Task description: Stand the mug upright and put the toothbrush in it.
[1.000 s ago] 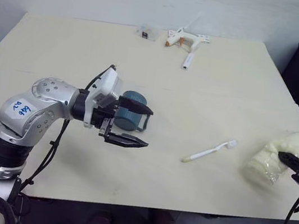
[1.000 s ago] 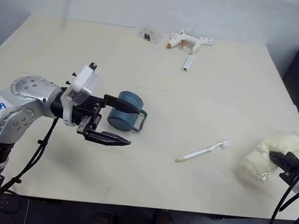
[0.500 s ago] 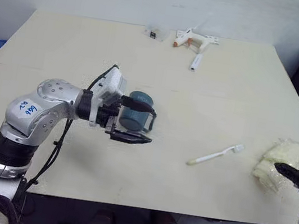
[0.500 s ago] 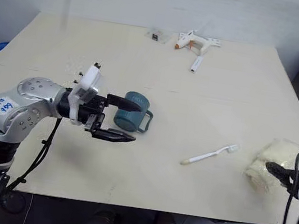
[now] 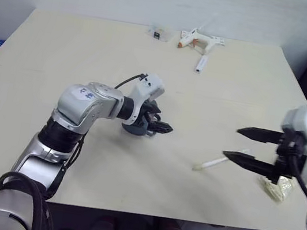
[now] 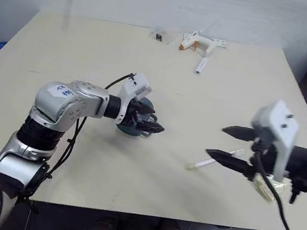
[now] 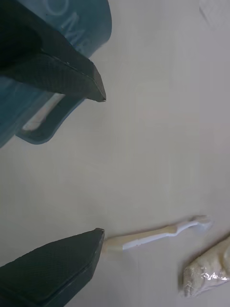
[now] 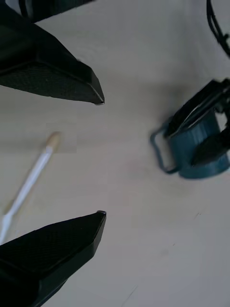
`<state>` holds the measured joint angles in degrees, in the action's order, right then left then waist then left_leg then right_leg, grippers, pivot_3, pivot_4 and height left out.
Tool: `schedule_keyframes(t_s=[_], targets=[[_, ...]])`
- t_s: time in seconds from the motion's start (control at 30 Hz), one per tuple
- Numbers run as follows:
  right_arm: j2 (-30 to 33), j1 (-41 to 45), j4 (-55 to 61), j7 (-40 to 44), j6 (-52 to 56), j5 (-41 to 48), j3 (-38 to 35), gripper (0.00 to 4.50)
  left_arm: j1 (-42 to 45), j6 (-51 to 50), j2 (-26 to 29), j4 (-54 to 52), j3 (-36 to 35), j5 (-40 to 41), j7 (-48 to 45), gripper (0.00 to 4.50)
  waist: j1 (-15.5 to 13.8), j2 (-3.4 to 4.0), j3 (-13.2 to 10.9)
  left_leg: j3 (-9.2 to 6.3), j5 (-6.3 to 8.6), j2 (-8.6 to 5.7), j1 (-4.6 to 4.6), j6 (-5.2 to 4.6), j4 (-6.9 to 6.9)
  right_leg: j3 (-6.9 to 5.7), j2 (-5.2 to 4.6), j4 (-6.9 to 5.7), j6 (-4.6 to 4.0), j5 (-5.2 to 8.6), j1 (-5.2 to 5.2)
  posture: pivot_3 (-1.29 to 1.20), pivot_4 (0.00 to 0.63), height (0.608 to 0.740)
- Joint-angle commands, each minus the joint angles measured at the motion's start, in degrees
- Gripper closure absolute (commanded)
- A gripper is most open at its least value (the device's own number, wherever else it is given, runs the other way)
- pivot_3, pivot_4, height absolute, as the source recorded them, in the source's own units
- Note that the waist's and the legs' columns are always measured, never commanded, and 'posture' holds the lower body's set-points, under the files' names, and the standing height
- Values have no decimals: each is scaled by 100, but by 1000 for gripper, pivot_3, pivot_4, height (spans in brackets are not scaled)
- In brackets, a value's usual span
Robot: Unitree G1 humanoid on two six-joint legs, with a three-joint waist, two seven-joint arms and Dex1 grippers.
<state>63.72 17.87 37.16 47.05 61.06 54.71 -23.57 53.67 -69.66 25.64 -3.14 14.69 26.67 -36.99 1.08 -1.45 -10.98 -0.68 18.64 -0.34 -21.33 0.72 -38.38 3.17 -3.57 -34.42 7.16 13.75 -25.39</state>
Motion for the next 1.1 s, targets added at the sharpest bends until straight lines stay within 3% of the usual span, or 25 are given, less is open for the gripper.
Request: schedule_keyframes(t_s=[0.03, 0.3, 0.57, 0.8, 1.1], targets=[[-150, 394, -174, -147, -282, -116, 446, 812, 255, -308, 103, -72, 97, -104, 52, 0, -39, 0, 0, 2, 0, -3, 0, -1, -2, 2, -3, 1, 1, 0, 0, 0, 150, 740], [-486, 580, -216, -360, -529, -248, 882, 812, 345, -493, 866, 93, 465, -355, -162, 0, -77, 0, 0, 2, -5, 4, 16, 8, -1, 4, 9, -10, -18, 10, -6, 0, 150, 740], [-663, 746, -437, -437, -772, -530, 1190, 812, 425, -384, 1206, 351, 140, -484, -131, 0, -94, 0, 0, -1, -6, 1, 12, 8, -12, 1, 5, -22, -20, 11, -6, 0, 150, 740], [-838, 885, -630, -359, -937, -758, 1498, 812, 403, -159, 1457, -102, 154, -397, -502, 0, -93, 0, 0, -2, -6, 2, 10, 8, -10, -1, 5, -27, -20, 11, -9, 0, 150, 740], [-1068, 984, -756, -229, -1159, -991, 1760, 812, 216, -878, 1767, -737, 320, -461, -307, 0, -74, 0, 0, -1, -5, 3, 10, 6, -12, 1, 7, -35, -19, 11, -9, 0, 150, 740]])
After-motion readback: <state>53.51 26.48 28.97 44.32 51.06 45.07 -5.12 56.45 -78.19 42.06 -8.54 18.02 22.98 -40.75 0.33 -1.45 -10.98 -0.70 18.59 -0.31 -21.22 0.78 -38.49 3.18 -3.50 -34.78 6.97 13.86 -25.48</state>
